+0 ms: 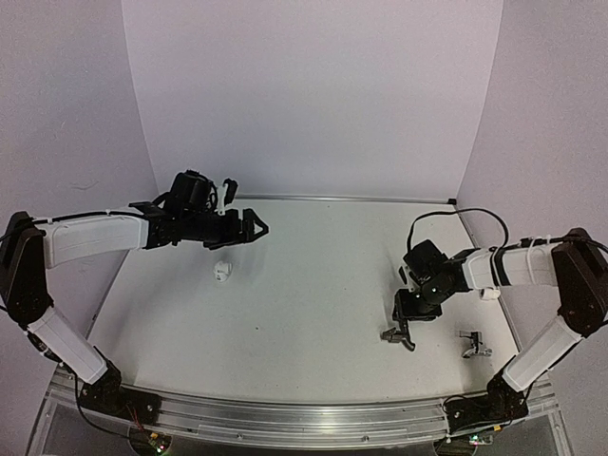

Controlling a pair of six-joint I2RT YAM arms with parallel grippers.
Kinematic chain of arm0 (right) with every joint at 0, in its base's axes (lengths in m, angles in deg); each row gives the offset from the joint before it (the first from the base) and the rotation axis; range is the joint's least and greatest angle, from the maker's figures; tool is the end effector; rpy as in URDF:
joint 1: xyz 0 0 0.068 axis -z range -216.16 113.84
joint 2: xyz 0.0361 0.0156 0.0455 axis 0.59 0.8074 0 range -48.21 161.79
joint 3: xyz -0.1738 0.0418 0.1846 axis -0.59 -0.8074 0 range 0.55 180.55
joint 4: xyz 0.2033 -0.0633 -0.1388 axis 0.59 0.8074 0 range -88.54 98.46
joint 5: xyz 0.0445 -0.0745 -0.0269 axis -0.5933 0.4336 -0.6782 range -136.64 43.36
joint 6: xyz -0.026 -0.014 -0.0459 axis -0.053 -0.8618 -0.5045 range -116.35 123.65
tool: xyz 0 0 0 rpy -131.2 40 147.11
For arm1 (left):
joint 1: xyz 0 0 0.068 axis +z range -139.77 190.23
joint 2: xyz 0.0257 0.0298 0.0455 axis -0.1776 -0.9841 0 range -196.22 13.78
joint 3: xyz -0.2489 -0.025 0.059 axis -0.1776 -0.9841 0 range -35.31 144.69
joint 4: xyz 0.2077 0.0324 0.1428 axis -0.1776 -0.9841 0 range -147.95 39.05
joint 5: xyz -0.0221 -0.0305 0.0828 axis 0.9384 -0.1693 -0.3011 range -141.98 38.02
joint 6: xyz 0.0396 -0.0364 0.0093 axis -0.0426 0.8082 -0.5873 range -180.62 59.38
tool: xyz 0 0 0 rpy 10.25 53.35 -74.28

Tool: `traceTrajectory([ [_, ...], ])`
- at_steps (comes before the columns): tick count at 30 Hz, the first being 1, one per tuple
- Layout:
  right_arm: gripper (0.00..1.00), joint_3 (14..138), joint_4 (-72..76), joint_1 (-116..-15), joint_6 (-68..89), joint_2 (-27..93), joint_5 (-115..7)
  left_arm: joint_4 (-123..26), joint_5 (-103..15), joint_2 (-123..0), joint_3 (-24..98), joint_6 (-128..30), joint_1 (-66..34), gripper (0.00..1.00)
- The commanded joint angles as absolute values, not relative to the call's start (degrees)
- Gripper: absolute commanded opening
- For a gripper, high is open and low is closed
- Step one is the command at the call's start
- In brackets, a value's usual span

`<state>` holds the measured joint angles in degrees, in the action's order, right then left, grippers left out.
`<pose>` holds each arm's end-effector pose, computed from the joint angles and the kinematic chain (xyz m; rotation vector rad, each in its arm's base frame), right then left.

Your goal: Install the water faucets

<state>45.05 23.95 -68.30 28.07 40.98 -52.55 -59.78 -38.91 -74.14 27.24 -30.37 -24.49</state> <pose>0.2267 0.1469 0.1352 -0.2186 2.8040 0.3969 0.2761 -0.2015 0.2518 0.2279 2.2802 -0.8714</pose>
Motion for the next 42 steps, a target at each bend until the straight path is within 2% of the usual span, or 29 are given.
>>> traceTrajectory([
  [1, 0.42, 44.20, 20.15, -69.67, 27.56, 41.91, -52.05, -55.91, -40.43, -72.92, 28.92, -28.58, -24.87, 0.95],
  [9, 0.30, 43.88, 16.64, -71.02, 25.34, 41.80, -50.83, -54.47, -40.25, -71.24, 26.94, -26.57, -24.95, 0.95],
  [17, 0.12, 48.95, 13.66, -71.36, 16.55, 39.14, -50.97, -51.87, -36.18, -70.94, 26.18, -23.54, -24.98, 0.95],
  [28, 0.02, 52.41, 2.01, -72.73, 2.30, 33.45, -72.29, -42.07, -22.79, -76.20, 26.92, -14.46, -25.13, 0.92],
  [32, 0.00, 55.33, 2.59, -73.33, 2.61, 35.25, -67.31, -41.81, -21.05, -79.00, 28.60, -14.45, -25.80, 0.90],
  [34, 0.04, 57.14, 7.04, -73.33, 6.03, 36.60, -57.04, -41.80, -21.02, -78.89, 28.31, -14.54, -25.84, 0.90],
  [36, 0.21, 57.53, 10.68, -73.32, 9.24, 37.28, -51.51, -41.79, -21.49, -78.45, 27.70, -14.79, -25.83, 0.90],
  [39, 0.41, 55.79, 12.86, -73.30, 11.35, 36.54, -54.37, -41.80, -22.49, -78.20, 27.28, -15.37, -25.81, 0.90],
  [42, 0.55, 53.81, 12.93, -73.33, 14.56, 35.84, -59.76, -41.80, -21.97, -79.32, 27.98, -15.27, -25.81, 0.91],
])
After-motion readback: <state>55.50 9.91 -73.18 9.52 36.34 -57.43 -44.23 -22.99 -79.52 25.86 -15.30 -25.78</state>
